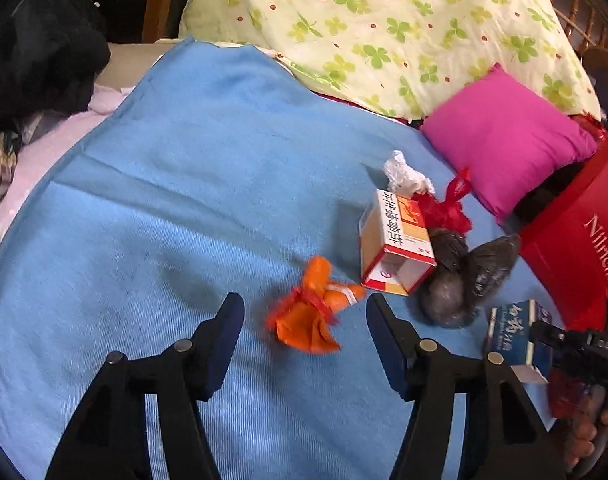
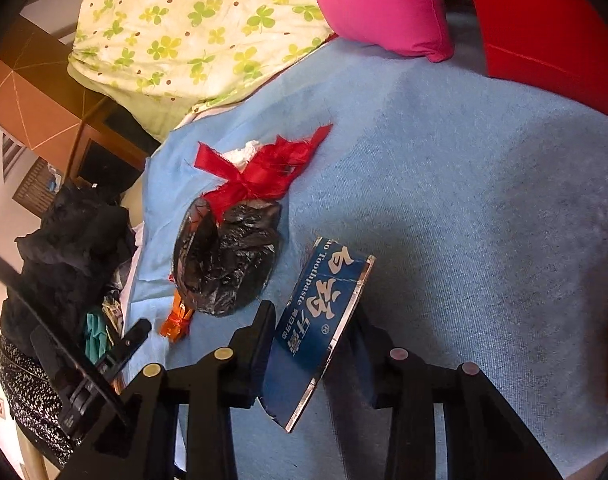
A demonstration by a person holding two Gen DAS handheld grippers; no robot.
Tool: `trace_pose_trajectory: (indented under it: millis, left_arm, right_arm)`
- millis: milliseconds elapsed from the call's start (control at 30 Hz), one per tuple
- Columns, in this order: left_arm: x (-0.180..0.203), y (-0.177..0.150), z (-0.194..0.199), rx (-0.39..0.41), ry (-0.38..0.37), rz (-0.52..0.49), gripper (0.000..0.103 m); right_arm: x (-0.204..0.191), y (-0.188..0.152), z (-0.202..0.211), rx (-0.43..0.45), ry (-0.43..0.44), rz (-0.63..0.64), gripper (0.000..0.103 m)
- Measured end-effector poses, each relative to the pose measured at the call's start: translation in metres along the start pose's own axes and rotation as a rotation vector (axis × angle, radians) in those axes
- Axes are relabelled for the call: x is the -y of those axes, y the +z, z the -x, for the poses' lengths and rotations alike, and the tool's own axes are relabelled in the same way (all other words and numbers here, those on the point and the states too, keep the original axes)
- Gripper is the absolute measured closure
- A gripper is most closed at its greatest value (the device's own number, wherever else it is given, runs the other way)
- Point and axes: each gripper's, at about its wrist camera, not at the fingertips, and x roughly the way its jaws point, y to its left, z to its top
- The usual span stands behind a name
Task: Collect trash
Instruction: 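Grasp the blue toothpaste box with the right tool while the left tool grasps the orange wrapper, then carry the toothpaste box into the red basket and open the right tool while the left tool holds the wrapper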
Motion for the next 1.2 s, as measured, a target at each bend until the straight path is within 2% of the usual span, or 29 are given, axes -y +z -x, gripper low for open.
trace_pose_trajectory:
  millis: [100, 200, 267, 333, 500, 700, 900, 1000, 1200]
  left_arm:
    - [0.007, 0.002, -0.022, -0.036, 0.064, -0.054, 0.039]
    - [0.015, -0.003, -0.040, -0.091, 0.073, -0.083, 0.039]
    - [0.019, -0.004, -0.043, -0.096, 0.081, -0.102, 0.045]
    - [0.020, -0.006, -0.043, -0.104, 0.083, -0.109, 0.065]
    - [0.017, -0.007, -0.042, -0.099, 0.090, -0.086, 0.069]
    - [0.020, -0.011, -0.013, -0.043, 0.087, -0.084, 0.069]
    - [0.033, -0.023, 0.028, 0.042, 0.080, -0.092, 0.069]
    - [0.044, -0.026, 0.047, 0.083, 0.079, -0.091, 0.069]
    - [0.084, -0.057, 0.085, 0.167, 0.096, -0.119, 0.069]
  right_arm:
    - [0.002, 0.000, -0.002, -0.009, 0.004, -0.008, 0.064]
    - [0.001, 0.001, -0.004, -0.013, 0.006, -0.014, 0.062]
    - [0.001, 0.001, -0.005, -0.014, 0.008, -0.020, 0.062]
    - [0.001, 0.002, -0.006, -0.013, 0.008, -0.021, 0.062]
    - [-0.004, 0.000, -0.005, -0.005, 0.000, 0.019, 0.062]
    - [-0.016, -0.005, 0.009, 0.036, 0.000, 0.087, 0.065]
    - [-0.032, -0.014, 0.036, 0.122, 0.017, 0.174, 0.065]
    - [-0.039, -0.019, 0.053, 0.169, 0.030, 0.220, 0.065]
    - [-0.048, -0.035, 0.092, 0.276, 0.045, 0.325, 0.065]
